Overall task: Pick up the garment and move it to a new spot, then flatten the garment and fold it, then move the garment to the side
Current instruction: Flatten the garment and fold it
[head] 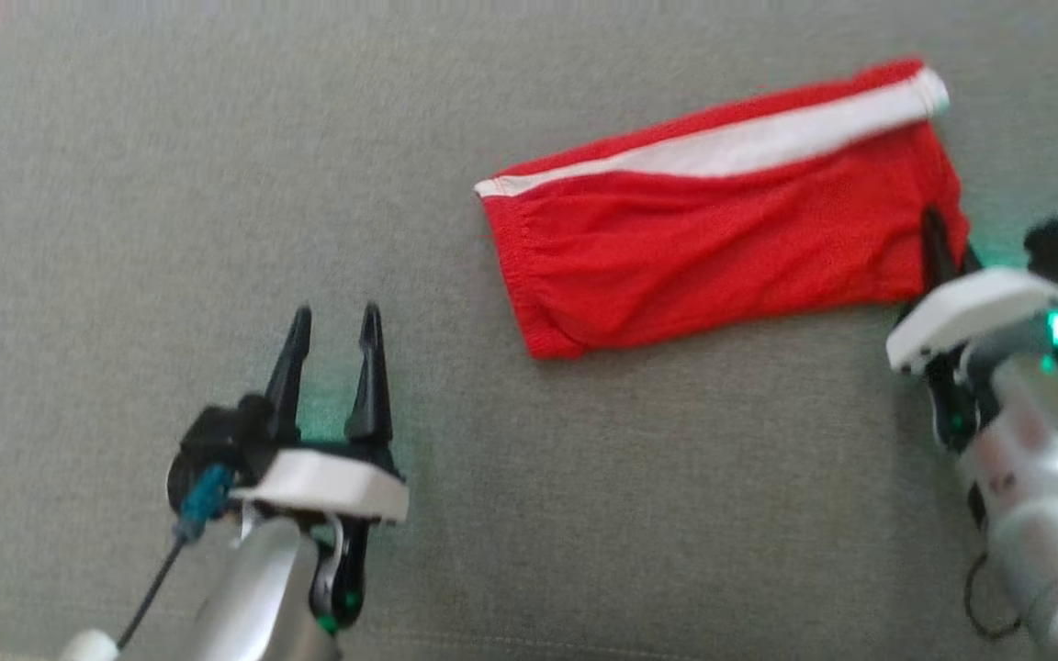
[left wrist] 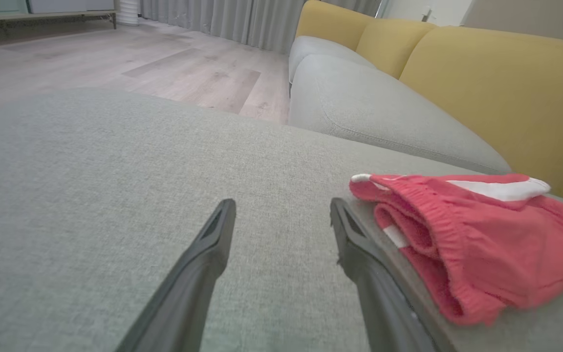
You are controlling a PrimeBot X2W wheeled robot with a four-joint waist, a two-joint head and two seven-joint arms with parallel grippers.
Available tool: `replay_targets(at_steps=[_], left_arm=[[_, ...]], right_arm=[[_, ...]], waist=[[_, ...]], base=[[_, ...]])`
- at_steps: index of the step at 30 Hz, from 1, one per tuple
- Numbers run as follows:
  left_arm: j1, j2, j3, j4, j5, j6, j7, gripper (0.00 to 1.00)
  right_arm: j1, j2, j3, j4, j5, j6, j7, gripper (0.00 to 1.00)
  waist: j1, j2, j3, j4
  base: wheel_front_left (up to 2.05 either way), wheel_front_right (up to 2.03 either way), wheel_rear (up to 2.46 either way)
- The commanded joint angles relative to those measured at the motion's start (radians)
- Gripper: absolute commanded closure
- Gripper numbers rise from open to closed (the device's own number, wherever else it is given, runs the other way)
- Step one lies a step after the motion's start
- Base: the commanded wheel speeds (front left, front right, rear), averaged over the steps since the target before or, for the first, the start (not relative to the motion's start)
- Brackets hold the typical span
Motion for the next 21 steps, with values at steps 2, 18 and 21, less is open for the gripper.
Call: replay_targets(at_steps=[2, 18, 21], left_arm=[[0.057, 0.014, 0.058, -0.023, 0.031, 0.001, -0.005, 0.0], [0.159, 0.014, 0.076, -0.026, 0.064, -0.013, -0.005, 0.0], [0.163, 0.014, 0.073, -0.025, 0.067, -0.013, -0.005, 0.0]], right_arm=[[0.097, 0.014, -0.011, -0.074, 0.042, -0.001, -0.02, 1.0], [0.286, 0.024, -0.094, -0.271, -0.009, -0.001, -0.021, 1.0], [0.267, 0.04, -0.089, -0.335, -0.051, -0.001, -0.021, 1.0]], waist=[[0.0001, 0.0, -0.09, -0.061], [0.0001, 0.0, -0.161, -0.098], [0.0001, 0.0, -0.164, -0.08]], base=[[0.0, 0.0, 0.0], [0.0, 0.0, 0.0], [0.0, 0.0, 0.0]])
